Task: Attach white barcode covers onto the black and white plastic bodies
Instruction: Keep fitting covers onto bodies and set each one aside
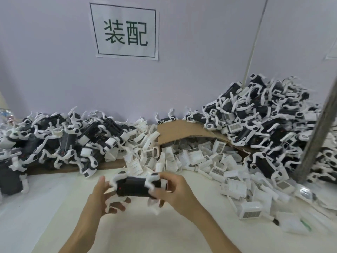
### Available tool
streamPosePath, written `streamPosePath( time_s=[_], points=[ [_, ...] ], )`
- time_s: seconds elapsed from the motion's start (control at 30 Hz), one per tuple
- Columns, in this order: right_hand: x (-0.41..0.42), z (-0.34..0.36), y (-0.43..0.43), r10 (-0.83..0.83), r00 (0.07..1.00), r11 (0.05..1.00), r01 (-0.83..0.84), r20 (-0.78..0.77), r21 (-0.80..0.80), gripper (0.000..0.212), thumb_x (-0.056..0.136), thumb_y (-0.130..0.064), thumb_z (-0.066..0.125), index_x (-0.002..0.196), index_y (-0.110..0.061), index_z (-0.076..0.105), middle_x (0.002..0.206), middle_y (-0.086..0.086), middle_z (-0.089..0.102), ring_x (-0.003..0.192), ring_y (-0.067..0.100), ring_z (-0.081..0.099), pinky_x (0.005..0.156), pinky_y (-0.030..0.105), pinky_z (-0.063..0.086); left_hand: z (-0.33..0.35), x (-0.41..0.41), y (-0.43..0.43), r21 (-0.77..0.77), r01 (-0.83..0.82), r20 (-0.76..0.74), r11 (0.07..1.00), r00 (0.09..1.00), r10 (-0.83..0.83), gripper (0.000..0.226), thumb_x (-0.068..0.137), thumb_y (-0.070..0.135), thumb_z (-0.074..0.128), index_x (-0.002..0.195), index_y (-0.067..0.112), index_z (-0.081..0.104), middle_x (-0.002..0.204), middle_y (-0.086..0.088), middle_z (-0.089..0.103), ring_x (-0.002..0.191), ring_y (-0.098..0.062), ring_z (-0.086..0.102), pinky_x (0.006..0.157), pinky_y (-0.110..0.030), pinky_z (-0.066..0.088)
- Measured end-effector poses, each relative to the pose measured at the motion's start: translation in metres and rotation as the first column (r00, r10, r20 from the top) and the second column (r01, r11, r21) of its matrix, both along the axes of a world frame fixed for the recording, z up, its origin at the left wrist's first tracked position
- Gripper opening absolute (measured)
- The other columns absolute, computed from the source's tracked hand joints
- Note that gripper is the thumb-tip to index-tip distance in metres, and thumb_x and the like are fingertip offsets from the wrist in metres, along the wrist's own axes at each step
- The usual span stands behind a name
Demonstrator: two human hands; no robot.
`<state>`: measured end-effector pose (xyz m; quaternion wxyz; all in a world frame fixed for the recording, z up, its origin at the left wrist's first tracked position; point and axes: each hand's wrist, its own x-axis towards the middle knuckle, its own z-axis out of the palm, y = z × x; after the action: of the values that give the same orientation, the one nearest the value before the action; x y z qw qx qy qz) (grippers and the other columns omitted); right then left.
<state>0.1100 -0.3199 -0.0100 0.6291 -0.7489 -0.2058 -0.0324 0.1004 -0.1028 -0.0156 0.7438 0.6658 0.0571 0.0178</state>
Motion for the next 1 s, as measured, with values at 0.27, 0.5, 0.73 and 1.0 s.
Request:
streamPosePath(
  time_s=[0.27,0.5,0.73,1.0],
  points=[
    [0.015,0.042,-0.037,0.125,0.943,0.964,-0.042,-0.308,0.262,0.021,0.077,-0.019,0.070,0.091,-0.005,0.067,0.081,0.011,0.064,0.057,0.020,0.060,0.049,0.026,0.052,-0.014,0.005,0.020,0.065,-0.216,0.211,0.974,0.957,0.199,0.039,0.106,0.017,0.039,0.086,-0.002,0.067,0.072,-0.023,0.068,0.053,-0.027,0.056,0.060,-0.034,0.037],
    [0.069,0.229,-0.122,-0.233,0.965,0.444,0.215,-0.119,0.870,0.057,0.098,-0.044,0.059,0.141,-0.011,0.043,0.137,0.014,0.055,0.115,0.023,0.062,0.098,0.035,0.052,-0.013,0.002,0.011,0.083,-0.127,0.198,0.988,0.974,0.109,0.037,0.105,0.009,0.041,0.082,-0.006,0.066,0.063,-0.018,0.066,0.050,-0.025,0.053,0.059,-0.033,0.034],
    [0.088,0.187,-0.105,-0.572,0.820,0.807,0.569,-0.030,0.162,0.054,0.100,-0.021,0.055,0.150,-0.014,0.038,0.141,0.009,0.051,0.096,0.019,0.067,0.071,0.025,0.053,-0.010,-0.002,0.009,0.129,-0.111,0.241,0.985,0.967,0.077,0.037,0.105,0.006,0.042,0.079,-0.005,0.066,0.064,-0.018,0.066,0.051,-0.024,0.053,0.059,-0.033,0.032],
    [0.052,-0.039,-0.069,-0.570,0.798,0.483,0.520,0.198,-0.705,0.074,0.092,-0.059,0.054,0.155,-0.029,0.029,0.167,-0.005,0.010,0.152,0.020,0.015,0.120,0.041,0.021,-0.020,0.002,0.009,0.260,-0.151,0.193,0.954,0.976,0.102,0.031,0.100,-0.001,0.050,0.073,0.000,0.066,0.063,-0.010,0.070,0.053,-0.022,0.055,0.046,-0.012,0.038]
  ],
)
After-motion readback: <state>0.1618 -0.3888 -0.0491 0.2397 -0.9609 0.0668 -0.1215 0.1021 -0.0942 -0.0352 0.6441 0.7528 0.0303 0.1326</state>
